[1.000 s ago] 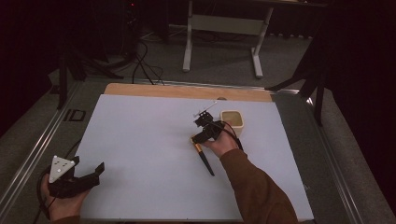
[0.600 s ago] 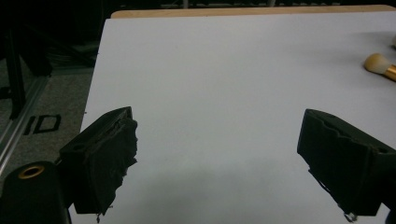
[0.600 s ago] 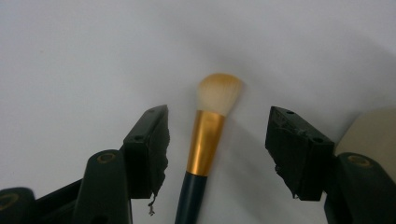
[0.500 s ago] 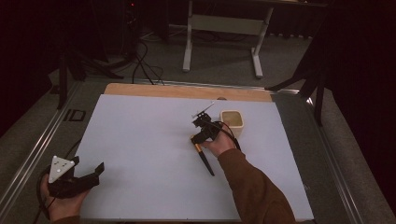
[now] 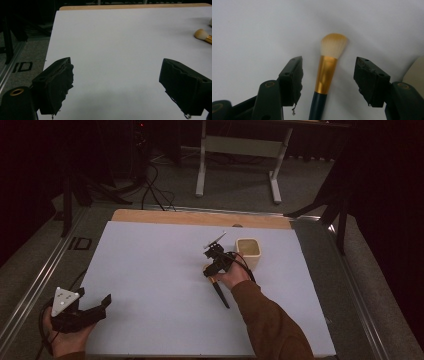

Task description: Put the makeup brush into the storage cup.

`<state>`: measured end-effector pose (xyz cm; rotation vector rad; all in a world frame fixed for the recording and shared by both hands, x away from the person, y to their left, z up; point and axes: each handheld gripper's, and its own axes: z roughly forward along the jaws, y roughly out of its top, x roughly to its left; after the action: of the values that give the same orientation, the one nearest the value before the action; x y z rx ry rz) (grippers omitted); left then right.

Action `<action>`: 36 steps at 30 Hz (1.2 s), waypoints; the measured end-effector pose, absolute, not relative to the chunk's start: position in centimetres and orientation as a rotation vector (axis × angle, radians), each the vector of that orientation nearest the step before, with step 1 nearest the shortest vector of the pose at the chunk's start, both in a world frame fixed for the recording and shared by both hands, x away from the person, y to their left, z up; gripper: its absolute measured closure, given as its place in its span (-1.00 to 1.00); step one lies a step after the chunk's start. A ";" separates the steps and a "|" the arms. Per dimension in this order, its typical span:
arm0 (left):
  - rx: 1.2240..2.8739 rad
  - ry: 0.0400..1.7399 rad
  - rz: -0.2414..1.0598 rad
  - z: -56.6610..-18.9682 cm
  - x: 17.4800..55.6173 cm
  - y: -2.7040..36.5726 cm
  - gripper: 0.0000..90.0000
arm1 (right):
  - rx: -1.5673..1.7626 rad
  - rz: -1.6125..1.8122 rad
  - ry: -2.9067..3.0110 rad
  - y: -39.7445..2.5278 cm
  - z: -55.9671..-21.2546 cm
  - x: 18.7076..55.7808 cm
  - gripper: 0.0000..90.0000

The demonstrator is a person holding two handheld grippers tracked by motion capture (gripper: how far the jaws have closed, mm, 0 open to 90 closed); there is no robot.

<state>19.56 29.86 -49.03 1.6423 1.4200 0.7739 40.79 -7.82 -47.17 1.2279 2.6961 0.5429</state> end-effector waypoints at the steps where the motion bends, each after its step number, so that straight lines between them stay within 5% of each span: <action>1: 1.643 1.421 0.775 -49.0 19.6 29.9 -0.73 | 1.227 0.541 2.699 -7.8 -47.2 40.8 -0.12; 14: 1.642 1.417 0.776 -49.0 19.5 29.8 -0.73 | 1.247 0.511 2.706 -7.6 -48.1 40.7 -0.09; 32: 1.642 1.414 0.780 -49.0 19.5 29.9 -0.73 | 1.289 0.448 2.740 -7.1 -49.3 40.9 0.21; 36: 1.640 1.416 0.780 -49.0 19.5 29.9 -0.73 | 1.301 0.372 2.750 -7.0 -50.4 41.1 0.48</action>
<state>19.47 29.92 -48.99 1.6401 1.4158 0.7802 41.05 -7.04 -50.38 1.3010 2.7504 0.3724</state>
